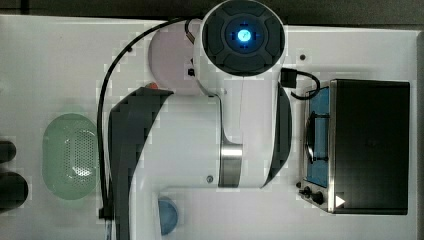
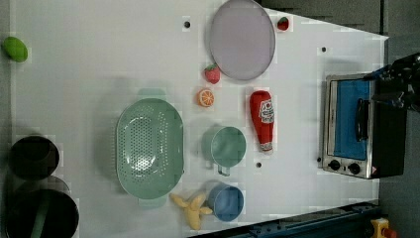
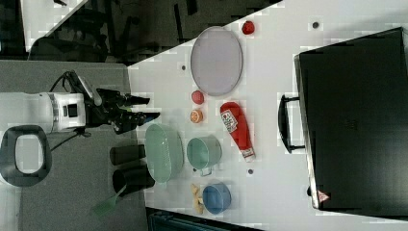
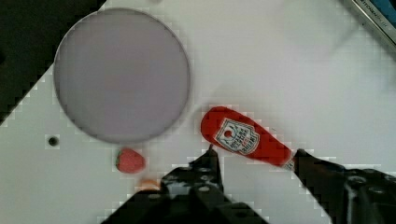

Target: Pick Ketchup from the table and place it in strainer.

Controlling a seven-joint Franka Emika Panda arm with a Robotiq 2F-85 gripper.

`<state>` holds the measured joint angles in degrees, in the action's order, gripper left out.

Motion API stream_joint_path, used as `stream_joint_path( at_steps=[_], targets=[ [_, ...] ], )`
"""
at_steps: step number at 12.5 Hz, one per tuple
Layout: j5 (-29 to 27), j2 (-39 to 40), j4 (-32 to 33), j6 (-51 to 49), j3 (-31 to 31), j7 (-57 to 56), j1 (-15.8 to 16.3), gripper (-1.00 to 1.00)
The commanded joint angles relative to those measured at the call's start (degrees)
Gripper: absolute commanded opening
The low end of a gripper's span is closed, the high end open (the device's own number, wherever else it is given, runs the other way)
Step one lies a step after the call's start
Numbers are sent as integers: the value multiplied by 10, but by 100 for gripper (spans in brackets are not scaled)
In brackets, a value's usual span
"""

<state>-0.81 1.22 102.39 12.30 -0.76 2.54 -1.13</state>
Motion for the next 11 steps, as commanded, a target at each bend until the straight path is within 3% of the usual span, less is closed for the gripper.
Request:
stream_joint_path(
  at_steps=[1, 3, 7, 11],
  targets=[
    [-9, -136, 64, -88, -14, -19, -64, 59],
    [-9, -136, 70, -88, -14, -22, -64, 99],
    [-9, -124, 105, -60, -28, -85, -62, 100],
    [-9, -99, 152, 12, -52, -227, -61, 100]
  ],
)
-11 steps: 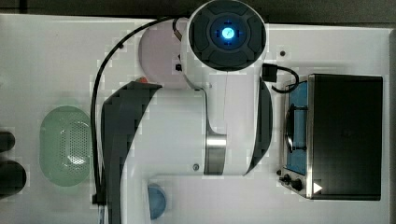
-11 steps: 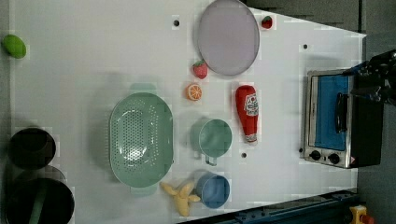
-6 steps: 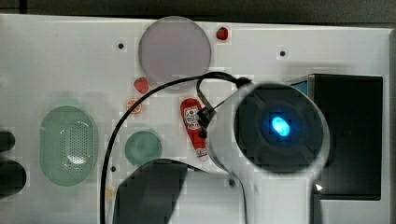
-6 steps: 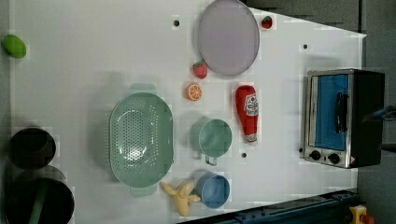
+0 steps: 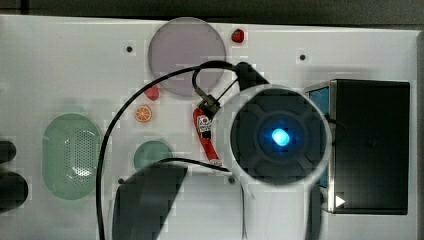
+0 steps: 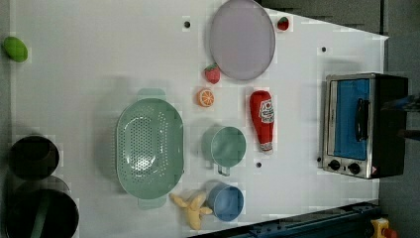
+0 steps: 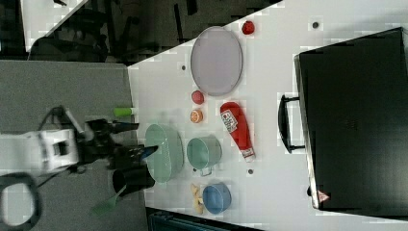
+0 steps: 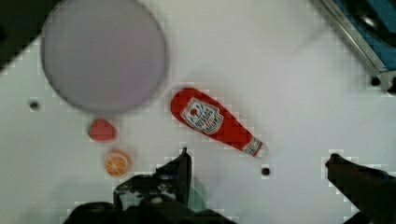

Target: Pick Ketchup from the table and place it in strainer.

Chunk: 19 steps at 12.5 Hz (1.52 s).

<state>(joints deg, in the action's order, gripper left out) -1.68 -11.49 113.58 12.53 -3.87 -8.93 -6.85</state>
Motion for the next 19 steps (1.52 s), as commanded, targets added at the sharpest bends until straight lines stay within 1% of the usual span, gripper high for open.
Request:
stream_joint_path(
  at_steps=[1, 5, 8, 12, 14, 15, 19],
  targets=[
    [0, 35, 55, 30, -26, -166, -4, 100],
    [0, 58, 121, 137, -33, -366, -4, 100],
    [0, 82, 169, 226, -35, -466, -2, 100],
    [11, 143, 204, 314, -38, -472, -2, 100],
    [48, 182, 204, 348, -38, -472, -2, 100],
    [54, 200, 204, 364, -39, -471, -2, 100],
    [54, 262, 207, 412, -39, -470, -2, 100]
  ],
)
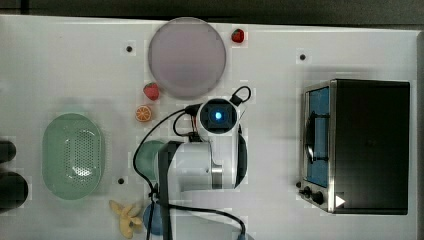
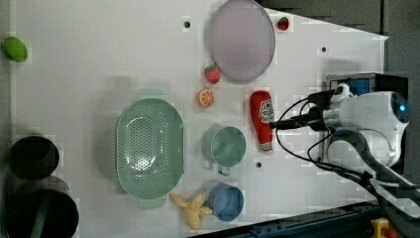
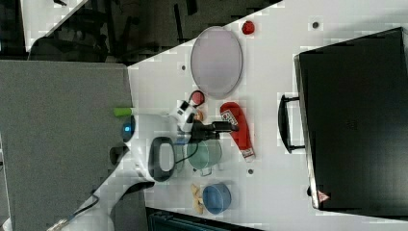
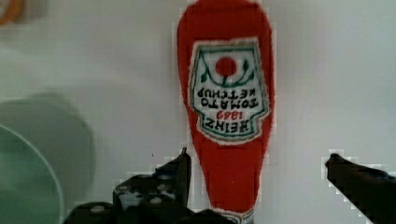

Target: Pick Ketchup from the table and place it in strainer.

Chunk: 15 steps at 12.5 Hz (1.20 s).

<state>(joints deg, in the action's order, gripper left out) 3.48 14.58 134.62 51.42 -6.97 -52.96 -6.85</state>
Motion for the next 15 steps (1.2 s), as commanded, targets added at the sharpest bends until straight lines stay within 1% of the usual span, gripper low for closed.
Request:
stream_joint_path(
  at_steps=[1, 5, 7, 8, 11, 12, 15],
  targets=[
    [3, 14, -2, 38, -8, -30, -2, 100],
    [3, 59, 8, 112, -8, -30, -2, 100],
    [3, 74, 11, 127, -7, -29, -2, 100],
    [3, 78, 13, 132, -7, -29, -2, 92],
    [3, 78, 16, 145, -7, -27, -3, 21],
    [3, 72, 15, 145, -6, -27, -3, 18],
    [3, 25, 10, 132, -5, -27, -5, 18]
  ],
)
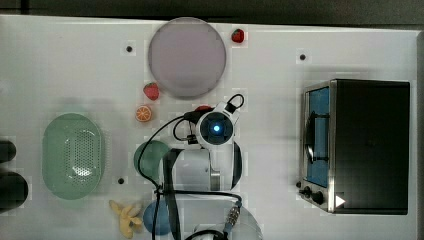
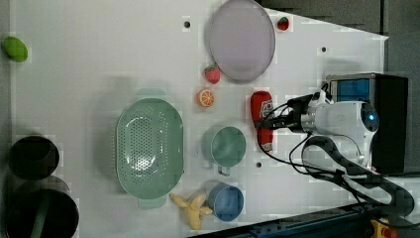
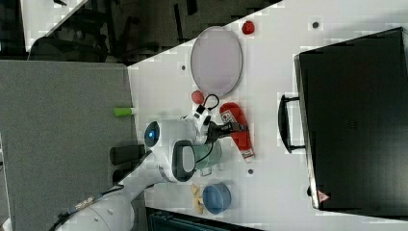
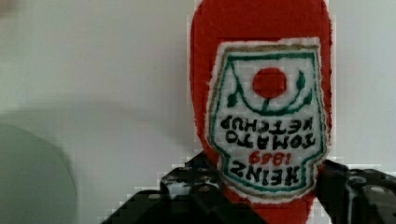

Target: Pick Ketchup from the table and place it in strainer.

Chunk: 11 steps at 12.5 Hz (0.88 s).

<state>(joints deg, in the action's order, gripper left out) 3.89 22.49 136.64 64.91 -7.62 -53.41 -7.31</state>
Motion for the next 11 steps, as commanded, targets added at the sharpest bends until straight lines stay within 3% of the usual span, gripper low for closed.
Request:
stream_joint_path(
  at_steps=[1, 7, 11],
  targets=[
    [-1, -78, -14, -25, 1, -22, -2, 18],
    [-2, -233, -66, -245, 7, -22, -2, 18],
    [-12, -292, -117, -397, -12, -5, 4, 18]
  ],
)
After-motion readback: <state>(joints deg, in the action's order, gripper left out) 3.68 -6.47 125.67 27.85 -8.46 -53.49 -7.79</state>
